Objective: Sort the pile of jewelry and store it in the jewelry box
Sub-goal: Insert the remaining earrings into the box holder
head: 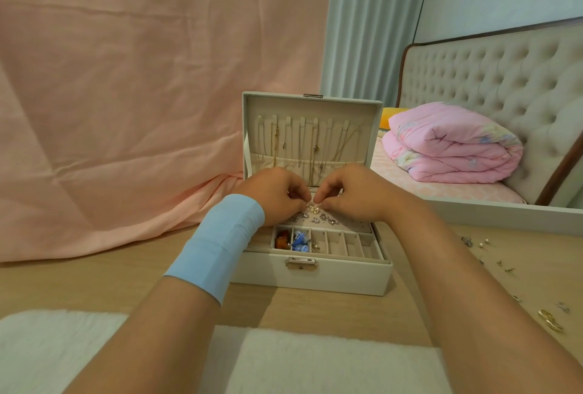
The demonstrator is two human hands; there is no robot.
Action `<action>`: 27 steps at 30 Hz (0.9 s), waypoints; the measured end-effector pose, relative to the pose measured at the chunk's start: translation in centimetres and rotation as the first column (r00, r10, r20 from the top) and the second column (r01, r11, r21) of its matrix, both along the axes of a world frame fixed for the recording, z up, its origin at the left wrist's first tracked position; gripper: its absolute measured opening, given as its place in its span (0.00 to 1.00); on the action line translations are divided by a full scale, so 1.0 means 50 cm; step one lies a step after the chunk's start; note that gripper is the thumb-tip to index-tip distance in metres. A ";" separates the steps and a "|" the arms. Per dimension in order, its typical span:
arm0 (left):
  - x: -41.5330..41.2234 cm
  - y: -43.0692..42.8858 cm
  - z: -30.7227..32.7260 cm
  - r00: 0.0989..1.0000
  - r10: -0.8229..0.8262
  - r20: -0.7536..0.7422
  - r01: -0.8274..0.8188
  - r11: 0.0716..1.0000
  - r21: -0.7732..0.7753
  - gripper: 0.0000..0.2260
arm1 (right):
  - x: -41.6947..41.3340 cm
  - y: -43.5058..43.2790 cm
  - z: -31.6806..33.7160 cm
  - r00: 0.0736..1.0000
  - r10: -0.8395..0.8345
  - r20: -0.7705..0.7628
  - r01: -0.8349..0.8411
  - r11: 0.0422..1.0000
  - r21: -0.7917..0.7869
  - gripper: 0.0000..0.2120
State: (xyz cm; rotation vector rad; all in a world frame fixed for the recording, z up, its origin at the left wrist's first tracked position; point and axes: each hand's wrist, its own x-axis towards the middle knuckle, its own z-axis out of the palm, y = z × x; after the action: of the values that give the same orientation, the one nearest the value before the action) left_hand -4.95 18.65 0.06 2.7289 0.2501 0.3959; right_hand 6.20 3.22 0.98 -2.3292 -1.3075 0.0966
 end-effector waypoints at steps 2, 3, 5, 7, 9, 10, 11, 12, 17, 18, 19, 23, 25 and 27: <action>-0.002 -0.004 0.003 1.000 0.010 0.012 -0.010 1.000 0.008 0.07 | 0.006 -0.008 -0.001 1.000 -0.013 -0.019 0.014 0.999 0.042 0.08; -0.003 -0.008 0.006 1.000 0.014 0.018 -0.014 1.000 0.013 0.06 | 0.008 -0.016 0.001 0.999 -0.021 -0.028 0.023 0.997 0.079 0.08; -0.003 -0.021 0.012 0.999 0.021 0.036 -0.021 1.000 0.005 0.06 | 0.014 -0.042 0.007 0.999 -0.035 -0.040 0.040 0.988 0.149 0.08; -0.001 -0.041 0.018 0.996 0.020 0.082 -0.019 1.000 -0.014 0.05 | 0.023 -0.082 0.017 0.998 -0.054 -0.042 0.060 0.983 0.175 0.08; 0.004 -0.074 0.024 0.992 -0.010 0.125 0.015 0.999 -0.036 0.06 | 0.040 -0.137 0.028 0.995 -0.088 -0.037 0.093 0.980 0.177 0.07; 0.009 -0.096 0.027 0.990 -0.036 0.136 0.044 0.998 -0.053 0.07 | 0.050 -0.168 0.032 0.993 -0.116 -0.036 0.121 0.977 0.177 0.07; 0.014 -0.121 0.029 0.987 -0.065 0.144 0.075 0.995 -0.068 0.07 | 0.062 -0.200 0.035 0.988 -0.148 -0.034 0.151 0.974 0.171 0.07; 0.021 -0.147 0.031 0.985 -0.091 0.149 0.102 0.992 -0.071 0.08 | 0.072 -0.232 0.037 0.984 -0.177 -0.029 0.179 0.971 0.160 0.07; 0.095 -0.280 0.030 0.978 -0.180 0.102 0.183 0.983 -0.020 0.08 | 0.112 -0.359 0.021 0.953 -0.302 -0.010 0.302 0.950 0.078 0.09; 0.113 -0.303 0.026 0.979 -0.187 0.076 0.190 0.981 -0.030 0.08 | 0.120 -0.376 0.011 0.943 -0.333 -0.002 0.332 0.942 0.052 0.09; 0.132 -0.324 0.019 0.981 -0.191 0.043 0.193 0.981 -0.032 0.09 | 0.130 -0.390 -0.002 0.932 -0.361 0.005 0.361 0.932 0.024 0.10; 0.205 -0.385 -0.019 0.981 -0.169 -0.095 0.174 0.984 0.039 0.12 | 0.161 -0.424 -0.051 0.893 -0.449 -0.020 0.447 0.893 -0.055 0.10; 0.236 -0.402 -0.033 0.978 -0.150 -0.144 0.160 0.985 0.061 0.14 | 0.169 -0.429 -0.066 0.884 -0.467 -0.031 0.464 0.883 -0.072 0.10; 0.261 -0.414 -0.043 0.975 -0.139 -0.176 0.151 0.987 0.057 0.16 | 0.174 -0.427 -0.077 0.878 -0.477 -0.027 0.474 0.877 -0.073 0.10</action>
State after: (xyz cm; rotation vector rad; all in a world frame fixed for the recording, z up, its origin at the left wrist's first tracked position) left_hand 8.09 -2.03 -2.07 2.8304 0.0815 0.1312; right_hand 14.93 -18.13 -2.89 -2.6168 -0.6827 0.0304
